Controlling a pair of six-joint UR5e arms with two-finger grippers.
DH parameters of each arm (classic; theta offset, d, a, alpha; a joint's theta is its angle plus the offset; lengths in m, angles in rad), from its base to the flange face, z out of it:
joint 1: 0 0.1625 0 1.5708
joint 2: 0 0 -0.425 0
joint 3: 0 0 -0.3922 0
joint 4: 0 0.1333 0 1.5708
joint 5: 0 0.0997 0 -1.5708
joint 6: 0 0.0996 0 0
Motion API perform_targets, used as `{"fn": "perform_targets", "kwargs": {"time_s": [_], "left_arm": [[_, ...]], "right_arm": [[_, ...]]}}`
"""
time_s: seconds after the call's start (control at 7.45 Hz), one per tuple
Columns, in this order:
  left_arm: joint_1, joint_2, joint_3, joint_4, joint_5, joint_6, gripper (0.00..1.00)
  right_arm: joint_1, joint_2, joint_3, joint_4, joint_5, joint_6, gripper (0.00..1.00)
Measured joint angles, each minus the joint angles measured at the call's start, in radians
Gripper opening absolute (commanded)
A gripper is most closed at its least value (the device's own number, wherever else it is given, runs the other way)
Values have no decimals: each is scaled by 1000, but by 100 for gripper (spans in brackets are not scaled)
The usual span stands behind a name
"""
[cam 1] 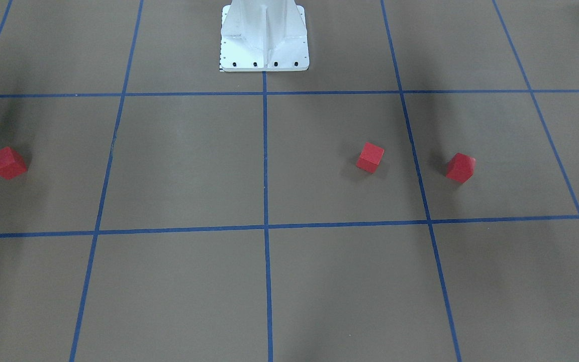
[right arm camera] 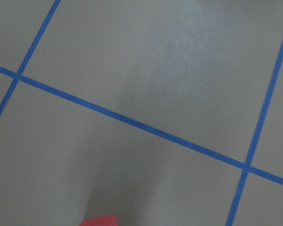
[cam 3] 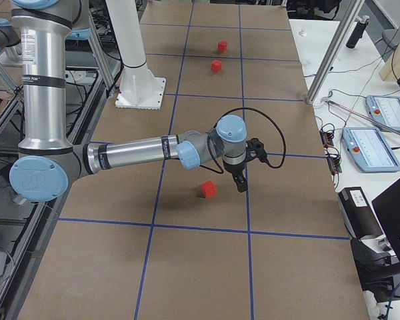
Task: Form red blocks into L shape at center
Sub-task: 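Lower the right gripper onto the lone red cube and close it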
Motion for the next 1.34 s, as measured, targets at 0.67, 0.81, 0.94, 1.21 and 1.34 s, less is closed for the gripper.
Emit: {"fn": "perform_targets", "kwargs": {"time_s": [0.67, 0.81, 0.94, 1.21, 1.34], "left_arm": [[1, 6, 1, 0, 0, 1, 100], [1, 7, 1, -1, 0, 2, 100], [1, 7, 0, -1, 0, 2, 100], [1, 8, 0, -2, 0, 2, 100], [1, 8, 0, -2, 0, 1, 100]], "right_arm": [[-202, -116, -14, 160, -71, 157, 99], [-224, -121, -21, 168, -72, 159, 99], [-244, -121, -30, 171, -72, 160, 99], [-269, -114, -55, 173, -82, 160, 94], [-276, -109, -62, 173, -92, 159, 83]]}}
